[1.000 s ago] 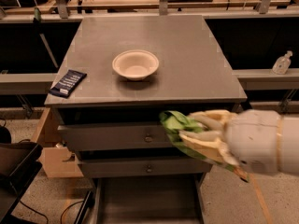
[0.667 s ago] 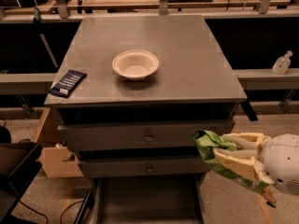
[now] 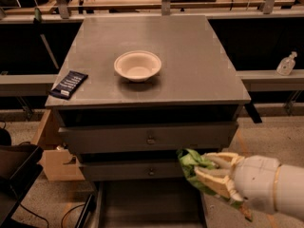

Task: Place green rice chip bag into bottom drawer

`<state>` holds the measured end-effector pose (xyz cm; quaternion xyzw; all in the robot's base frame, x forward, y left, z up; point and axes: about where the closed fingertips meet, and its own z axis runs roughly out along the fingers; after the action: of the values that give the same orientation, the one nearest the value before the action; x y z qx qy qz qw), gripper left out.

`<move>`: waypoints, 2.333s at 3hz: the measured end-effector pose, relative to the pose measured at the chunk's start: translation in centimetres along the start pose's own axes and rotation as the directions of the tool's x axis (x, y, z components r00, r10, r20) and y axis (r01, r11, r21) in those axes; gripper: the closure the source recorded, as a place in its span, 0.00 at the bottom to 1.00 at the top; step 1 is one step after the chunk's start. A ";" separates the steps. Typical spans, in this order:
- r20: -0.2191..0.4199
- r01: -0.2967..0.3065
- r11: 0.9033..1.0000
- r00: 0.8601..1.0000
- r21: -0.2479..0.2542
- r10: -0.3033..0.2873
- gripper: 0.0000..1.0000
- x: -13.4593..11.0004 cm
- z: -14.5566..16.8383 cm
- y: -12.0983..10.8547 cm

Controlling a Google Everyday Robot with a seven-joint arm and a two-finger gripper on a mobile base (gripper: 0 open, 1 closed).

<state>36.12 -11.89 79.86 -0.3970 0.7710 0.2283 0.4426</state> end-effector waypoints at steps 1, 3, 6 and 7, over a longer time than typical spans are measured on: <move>-0.005 -0.033 0.998 0.999 -0.058 0.033 1.00 4.5 5.5 0.4; 0.041 -0.087 0.984 0.995 -0.154 0.095 1.00 12.0 15.7 -1.6; -0.010 -0.120 0.968 0.993 -0.220 0.121 1.00 17.1 23.9 -0.5; -0.017 -0.110 0.961 0.994 -0.252 0.109 1.00 21.8 30.8 0.5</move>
Offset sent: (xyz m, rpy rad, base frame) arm 0.0617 0.0558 -0.2035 0.1309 0.0897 0.1002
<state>44.79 1.15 45.49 -0.4074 0.7570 0.3481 0.3739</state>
